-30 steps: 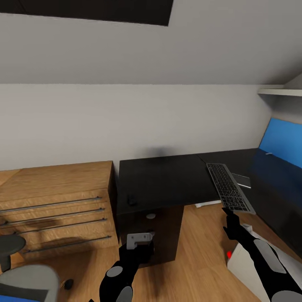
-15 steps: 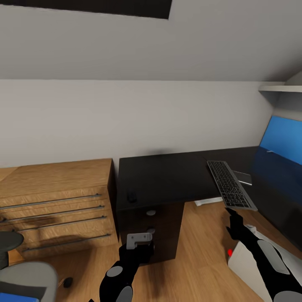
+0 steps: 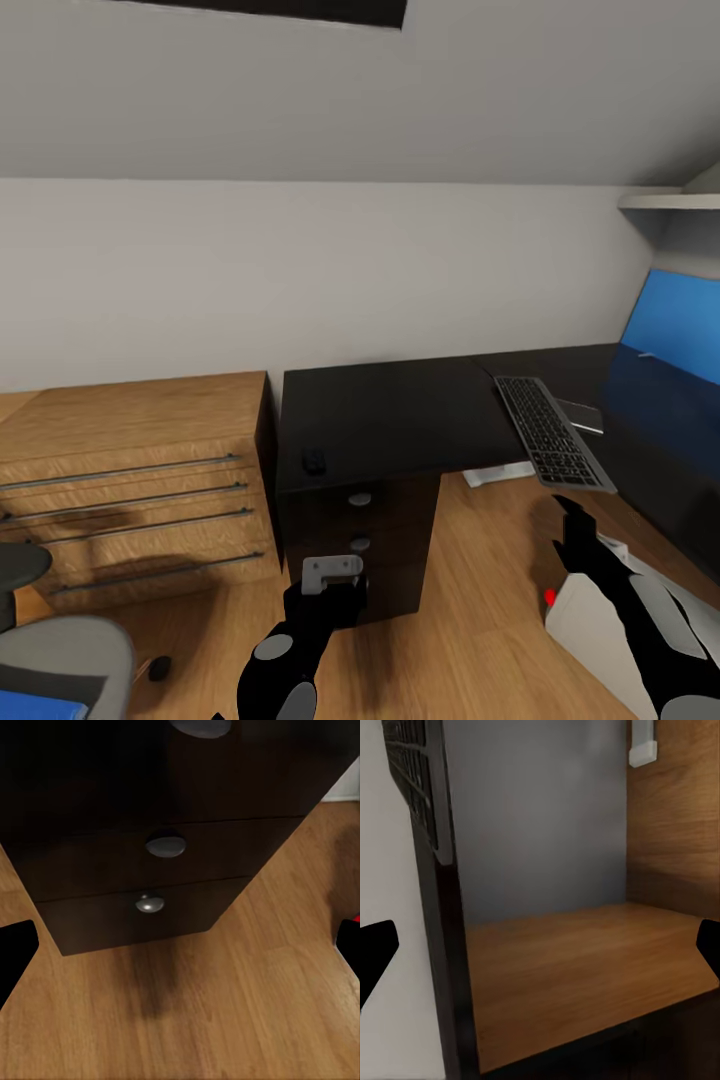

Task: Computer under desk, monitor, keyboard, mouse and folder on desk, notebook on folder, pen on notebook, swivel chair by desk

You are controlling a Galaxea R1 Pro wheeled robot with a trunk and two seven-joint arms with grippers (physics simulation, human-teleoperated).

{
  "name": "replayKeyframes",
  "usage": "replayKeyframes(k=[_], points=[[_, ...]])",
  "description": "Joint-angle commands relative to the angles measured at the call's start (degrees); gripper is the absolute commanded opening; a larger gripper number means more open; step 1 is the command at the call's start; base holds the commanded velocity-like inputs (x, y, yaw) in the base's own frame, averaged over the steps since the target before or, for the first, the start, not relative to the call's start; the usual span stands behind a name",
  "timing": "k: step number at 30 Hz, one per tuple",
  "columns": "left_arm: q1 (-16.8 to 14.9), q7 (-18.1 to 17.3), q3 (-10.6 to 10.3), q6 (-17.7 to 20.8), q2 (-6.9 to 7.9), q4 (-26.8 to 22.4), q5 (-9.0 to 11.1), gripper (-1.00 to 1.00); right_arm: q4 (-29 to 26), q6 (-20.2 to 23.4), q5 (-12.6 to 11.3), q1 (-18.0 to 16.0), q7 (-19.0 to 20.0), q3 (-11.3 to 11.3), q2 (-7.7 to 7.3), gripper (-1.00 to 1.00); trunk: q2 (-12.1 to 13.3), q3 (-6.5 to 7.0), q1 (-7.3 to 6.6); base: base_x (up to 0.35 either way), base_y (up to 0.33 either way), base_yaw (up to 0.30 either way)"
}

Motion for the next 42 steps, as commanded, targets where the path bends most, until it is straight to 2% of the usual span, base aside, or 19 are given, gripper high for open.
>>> replayKeyframes(k=[1, 14, 17, 18, 21, 31, 42], points=[[-0.06, 0.58, -0.09, 0.08, 0.00, -0.07, 0.57, 1.00, -0.08, 0.32, -0.53, -0.03, -0.29, -0.33, -0.20, 1.00, -0.45, -0.24, 0.22, 0.000, 0.000, 0.000], [-0.06, 0.58, -0.04, 0.09, 0.00, -0.07, 0.58, 1.00, -0.15, 1.37, -0.65, -0.03, 2.33, -0.75, -1.47, 1.00, -5.66, -2.58, 3.08, 0.000, 0.000, 0.000], [-0.06, 0.58, -0.04, 0.12, -0.01, -0.02, 0.58, 1.00, -0.24, 1.56, -0.57, -0.01, 4.60, -0.70, -1.67, 1.00, -6.86, -3.11, 3.74, 0.000, 0.000, 0.000], [-0.06, 0.58, -0.05, 0.14, 0.00, -0.04, 0.58, 1.00, -0.54, 2.56, -0.50, 0.06, 7.81, -0.69, -1.70, 1.00, -7.26, -3.29, 3.96, 0.000, 0.000, 0.000], [-0.06, 0.58, -0.05, 0.14, -0.01, -0.03, 0.58, 1.00, -0.63, 4.05, -0.44, 0.08, 8.91, -0.68, -1.70, 1.00, -8.47, -3.83, 4.61, 0.000, 0.000, 0.000], [-0.06, 0.58, -0.11, 0.11, 0.04, 0.02, 0.58, 1.00, -1.09, 5.61, -0.24, 0.14, 9.72, -0.52, -3.30, 1.00, -8.47, -3.83, 4.61, 0.000, 0.000, 0.000], [-0.06, 0.55, -0.36, 0.08, 0.14, 0.30, 0.50, 1.00, -1.13, 6.60, -0.05, 0.15, 9.79, -0.51, -3.72, 1.00, -8.47, -3.83, 4.61, 0.000, 0.000, 0.000]])
